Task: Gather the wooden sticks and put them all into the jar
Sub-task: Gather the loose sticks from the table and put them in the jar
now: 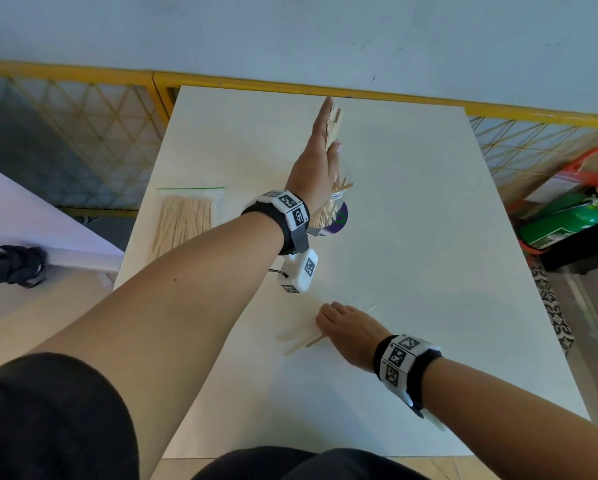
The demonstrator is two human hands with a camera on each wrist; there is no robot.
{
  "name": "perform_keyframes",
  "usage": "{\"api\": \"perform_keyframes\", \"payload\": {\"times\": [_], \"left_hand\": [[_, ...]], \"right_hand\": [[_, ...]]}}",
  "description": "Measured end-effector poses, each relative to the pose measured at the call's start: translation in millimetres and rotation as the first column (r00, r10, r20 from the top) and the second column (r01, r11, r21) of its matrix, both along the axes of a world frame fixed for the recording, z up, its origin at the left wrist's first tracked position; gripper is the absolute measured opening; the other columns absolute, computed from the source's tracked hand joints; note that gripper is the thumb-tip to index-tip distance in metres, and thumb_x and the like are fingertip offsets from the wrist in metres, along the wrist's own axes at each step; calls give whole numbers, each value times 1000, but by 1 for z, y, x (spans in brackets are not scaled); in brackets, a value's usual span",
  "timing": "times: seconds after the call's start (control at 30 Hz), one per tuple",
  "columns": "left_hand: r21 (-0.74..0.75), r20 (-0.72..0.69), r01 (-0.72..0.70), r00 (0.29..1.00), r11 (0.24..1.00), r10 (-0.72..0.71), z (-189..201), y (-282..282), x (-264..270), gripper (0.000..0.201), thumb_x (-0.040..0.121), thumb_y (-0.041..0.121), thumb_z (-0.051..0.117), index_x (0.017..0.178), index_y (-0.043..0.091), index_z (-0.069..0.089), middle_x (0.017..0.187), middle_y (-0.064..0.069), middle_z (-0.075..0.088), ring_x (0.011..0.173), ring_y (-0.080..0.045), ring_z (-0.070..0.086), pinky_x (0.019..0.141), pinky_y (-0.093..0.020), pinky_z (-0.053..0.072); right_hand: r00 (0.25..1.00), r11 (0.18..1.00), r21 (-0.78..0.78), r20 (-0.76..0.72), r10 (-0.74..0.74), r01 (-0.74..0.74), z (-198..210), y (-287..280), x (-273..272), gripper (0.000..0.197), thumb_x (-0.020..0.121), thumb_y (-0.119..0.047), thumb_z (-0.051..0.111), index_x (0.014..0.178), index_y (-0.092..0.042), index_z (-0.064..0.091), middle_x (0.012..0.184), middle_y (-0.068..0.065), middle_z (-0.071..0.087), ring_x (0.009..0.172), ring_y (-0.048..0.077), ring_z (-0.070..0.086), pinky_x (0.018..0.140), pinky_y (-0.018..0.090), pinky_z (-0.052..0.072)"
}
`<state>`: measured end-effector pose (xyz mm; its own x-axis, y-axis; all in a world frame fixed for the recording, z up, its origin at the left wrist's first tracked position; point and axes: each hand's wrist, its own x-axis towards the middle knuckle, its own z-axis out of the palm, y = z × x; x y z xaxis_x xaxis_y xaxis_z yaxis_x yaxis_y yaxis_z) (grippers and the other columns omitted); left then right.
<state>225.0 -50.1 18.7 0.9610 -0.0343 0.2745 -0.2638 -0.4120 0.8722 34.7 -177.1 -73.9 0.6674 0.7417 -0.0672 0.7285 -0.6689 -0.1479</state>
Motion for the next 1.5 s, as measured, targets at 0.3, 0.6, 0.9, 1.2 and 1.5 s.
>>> {"api": "perform_keyframes", "payload": {"times": [0.3,0.6,0.9,1.2,1.5], "left_hand": [[-230,-14,-185,982,955,187,-3,-20,17,29,102,19,35,124,0,35,74,4,41,53,-6,41,53,-25,33],[-272,112,-92,986,958,127,15,-16,24,55,101,9,34,153,8,14,155,-2,29,135,-18,41,107,-41,43],[-246,199,-152,959,957,203,16,-7,41,61,99,0,32,153,6,5,155,-3,26,128,-17,44,100,-10,41],[-281,91,-84,989,956,114,13,-16,53,58,101,6,31,153,8,6,156,-3,21,142,-15,28,113,-30,37],[54,46,-88,995,995,85,14,6,43,15,93,8,49,106,7,42,74,-2,48,55,-13,44,46,-12,34]], "right_hand": [[998,998,64,-63,-4,8,-5,-15,0,56,59,1,75,108,-20,58,84,-5,58,70,14,56,61,21,50],[999,987,-154,-20,42,-45,5,-2,12,17,63,-30,75,74,-23,64,74,-8,59,63,11,56,52,19,46],[867,951,-57,-396,-301,304,27,-3,28,14,94,-13,31,103,-13,43,78,5,51,68,23,43,66,33,41],[632,745,224,-705,-321,628,59,-21,63,21,93,-31,30,86,-15,42,72,4,44,67,19,40,70,40,39],[620,585,354,-703,-348,730,95,-56,117,12,84,-27,34,75,-20,40,71,-4,39,66,14,37,65,28,34]]}}
